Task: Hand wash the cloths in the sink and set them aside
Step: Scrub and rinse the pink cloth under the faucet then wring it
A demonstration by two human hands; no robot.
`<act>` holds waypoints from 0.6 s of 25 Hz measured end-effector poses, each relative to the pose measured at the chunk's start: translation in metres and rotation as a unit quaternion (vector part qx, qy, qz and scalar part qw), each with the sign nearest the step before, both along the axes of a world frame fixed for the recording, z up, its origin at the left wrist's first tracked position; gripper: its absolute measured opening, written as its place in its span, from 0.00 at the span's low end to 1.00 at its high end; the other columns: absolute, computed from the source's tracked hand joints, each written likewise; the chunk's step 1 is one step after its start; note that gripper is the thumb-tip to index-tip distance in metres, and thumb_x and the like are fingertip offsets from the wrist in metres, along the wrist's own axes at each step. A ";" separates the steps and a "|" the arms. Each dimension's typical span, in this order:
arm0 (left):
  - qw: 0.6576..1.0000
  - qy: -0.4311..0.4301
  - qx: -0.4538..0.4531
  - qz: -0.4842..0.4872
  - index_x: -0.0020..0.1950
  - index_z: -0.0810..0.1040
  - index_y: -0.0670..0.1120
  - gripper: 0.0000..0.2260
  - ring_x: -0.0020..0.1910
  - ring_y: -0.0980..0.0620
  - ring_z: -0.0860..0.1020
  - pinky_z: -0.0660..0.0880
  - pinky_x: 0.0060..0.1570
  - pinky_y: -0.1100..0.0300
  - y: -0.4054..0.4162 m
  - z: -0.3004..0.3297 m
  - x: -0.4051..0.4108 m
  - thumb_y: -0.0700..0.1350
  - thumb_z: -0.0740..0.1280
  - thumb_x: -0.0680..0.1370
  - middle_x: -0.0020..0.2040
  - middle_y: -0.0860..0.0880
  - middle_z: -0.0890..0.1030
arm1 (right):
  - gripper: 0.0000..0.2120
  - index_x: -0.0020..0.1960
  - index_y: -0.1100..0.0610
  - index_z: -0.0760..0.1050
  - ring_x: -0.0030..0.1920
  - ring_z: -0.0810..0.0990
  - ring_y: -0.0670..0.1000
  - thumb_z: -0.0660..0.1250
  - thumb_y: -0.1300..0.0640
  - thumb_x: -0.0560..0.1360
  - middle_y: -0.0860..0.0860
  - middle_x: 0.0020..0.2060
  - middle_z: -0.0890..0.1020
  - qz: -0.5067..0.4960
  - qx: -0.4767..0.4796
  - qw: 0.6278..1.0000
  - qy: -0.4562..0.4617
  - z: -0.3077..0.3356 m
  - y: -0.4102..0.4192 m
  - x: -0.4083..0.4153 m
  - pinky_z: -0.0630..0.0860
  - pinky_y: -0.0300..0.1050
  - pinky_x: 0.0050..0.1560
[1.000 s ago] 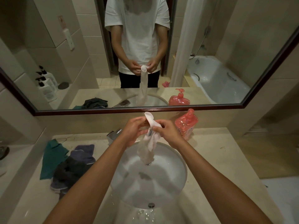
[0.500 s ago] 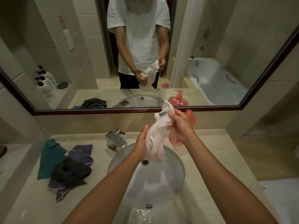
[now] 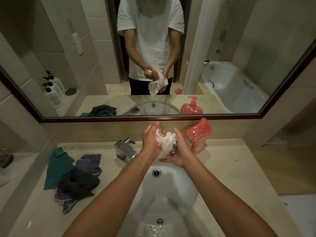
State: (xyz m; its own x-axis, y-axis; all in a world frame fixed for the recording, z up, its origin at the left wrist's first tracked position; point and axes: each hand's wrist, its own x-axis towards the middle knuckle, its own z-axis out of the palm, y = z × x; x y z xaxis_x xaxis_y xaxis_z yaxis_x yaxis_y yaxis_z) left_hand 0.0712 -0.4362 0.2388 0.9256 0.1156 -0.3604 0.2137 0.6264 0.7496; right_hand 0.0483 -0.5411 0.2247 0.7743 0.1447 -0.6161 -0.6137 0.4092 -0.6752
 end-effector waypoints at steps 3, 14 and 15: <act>1.000 -0.011 -0.008 -0.013 0.36 0.71 0.45 0.12 0.25 0.53 0.74 0.77 0.31 0.59 -0.007 0.002 -0.005 0.41 0.69 0.79 0.25 0.50 0.73 | 0.22 0.53 0.53 0.80 0.53 0.82 0.56 0.62 0.36 0.76 0.53 0.51 0.85 -0.033 0.168 0.985 0.018 0.002 0.009 -0.002 0.76 0.56 0.56; 0.982 -0.066 0.146 -0.098 0.58 0.83 0.48 0.10 0.54 0.50 0.84 0.80 0.55 0.57 0.000 -0.019 -0.031 0.48 0.64 0.83 0.54 0.47 0.86 | 0.12 0.45 0.56 0.80 0.39 0.86 0.51 0.70 0.48 0.77 0.52 0.37 0.86 -0.191 -0.052 0.976 -0.091 -0.005 0.018 -0.011 0.79 0.46 0.42; 0.982 -0.063 0.138 -0.114 0.56 0.83 0.48 0.10 0.54 0.48 0.84 0.80 0.55 0.54 -0.001 -0.018 -0.034 0.50 0.65 0.82 0.53 0.46 0.86 | 0.12 0.41 0.56 0.79 0.36 0.86 0.48 0.70 0.48 0.77 0.49 0.32 0.85 -0.202 -0.110 0.967 -0.105 -0.005 0.019 -0.011 0.77 0.44 0.39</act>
State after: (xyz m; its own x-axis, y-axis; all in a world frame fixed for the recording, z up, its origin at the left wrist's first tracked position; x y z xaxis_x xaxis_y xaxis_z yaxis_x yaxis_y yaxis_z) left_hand 0.0376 -0.4373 0.2206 0.9741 -0.0233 -0.2247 0.2190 0.3420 0.9138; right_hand 0.0368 -0.5226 0.2196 0.8515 -0.3131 -0.4206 -0.2735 0.4192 -0.8657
